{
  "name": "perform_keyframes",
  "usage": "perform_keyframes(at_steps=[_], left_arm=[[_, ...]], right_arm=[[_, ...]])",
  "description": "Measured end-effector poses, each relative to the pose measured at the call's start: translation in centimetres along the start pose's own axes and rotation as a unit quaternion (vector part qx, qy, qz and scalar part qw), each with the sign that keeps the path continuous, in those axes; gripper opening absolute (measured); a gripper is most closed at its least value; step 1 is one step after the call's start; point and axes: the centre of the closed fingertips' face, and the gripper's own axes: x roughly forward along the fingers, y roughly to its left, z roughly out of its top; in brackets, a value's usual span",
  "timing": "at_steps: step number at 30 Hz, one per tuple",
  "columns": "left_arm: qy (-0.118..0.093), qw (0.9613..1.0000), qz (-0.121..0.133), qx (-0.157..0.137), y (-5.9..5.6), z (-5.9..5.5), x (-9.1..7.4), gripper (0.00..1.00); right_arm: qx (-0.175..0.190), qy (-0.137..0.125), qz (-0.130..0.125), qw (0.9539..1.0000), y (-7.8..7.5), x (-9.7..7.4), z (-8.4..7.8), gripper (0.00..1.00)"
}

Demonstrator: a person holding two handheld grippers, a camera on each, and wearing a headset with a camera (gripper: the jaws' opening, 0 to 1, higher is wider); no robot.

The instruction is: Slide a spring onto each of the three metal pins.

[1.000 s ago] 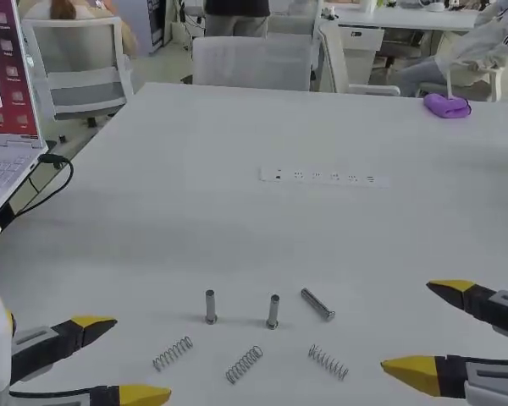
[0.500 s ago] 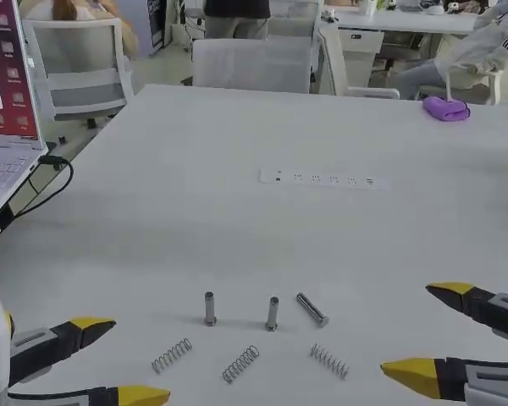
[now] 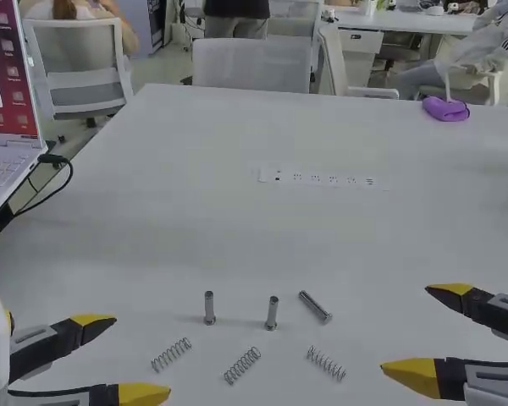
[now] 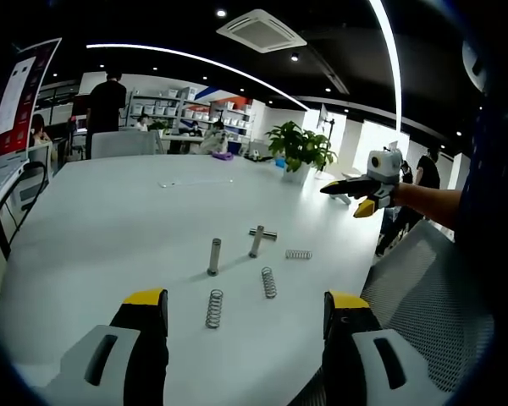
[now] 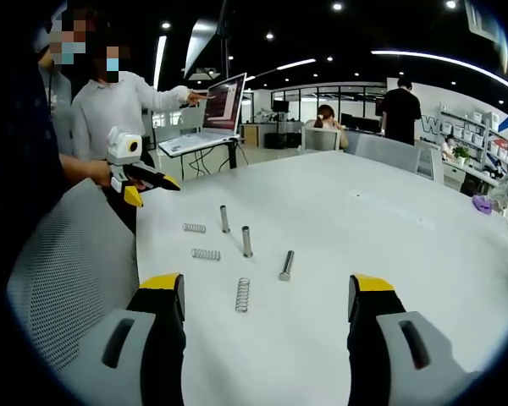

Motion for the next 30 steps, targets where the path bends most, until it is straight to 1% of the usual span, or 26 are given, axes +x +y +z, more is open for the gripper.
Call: perform_keyframes(at_steps=[3, 8, 15, 19, 23, 26, 30], left_arm=[[0.0, 1.0, 0.0, 0.0, 0.0, 0.0, 0.0, 0.71], [-0.002, 1.0, -0.002, 0.0, -0.1, 0.0, 0.1, 0.71], [-0.006, 1.0, -0.001, 0.0, -0.1, 0.1, 0.2, 0.71], [-0.007, 1.0, -0.002, 0.001, -0.1, 0.2, 0.2, 0.71], [-0.008, 1.0, -0.002, 0.002, -0.2, 0.4, 0.3, 0.71], [-0.009, 1.0, -0.001, 0.003, -0.2, 0.4, 0.2, 0.71], [-0.01, 0.9999, 0.0, 0.003, -0.2, 0.4, 0.1, 0.71]], right_arm=[[-0.001, 0.008, -0.001, 1.0, -0.4, 0.4, 0.1, 0.78], [-0.007, 0.009, 0.0, 0.9999, -0.9, 0.9, 0.9, 0.76], [-0.029, 0.033, 0.006, 0.999, -1.3, 2.6, 1.8, 0.73], [-0.037, 0.037, 0.01, 0.9986, -1.6, 3.8, 2.7, 0.72], [-0.042, 0.041, 0.013, 0.9982, -1.8, 4.9, 3.3, 0.7], [-0.043, 0.047, 0.015, 0.9978, -2.2, 5.7, 3.3, 0.69], [-0.041, 0.056, 0.018, 0.9974, -2.4, 6.6, 3.3, 0.67]])
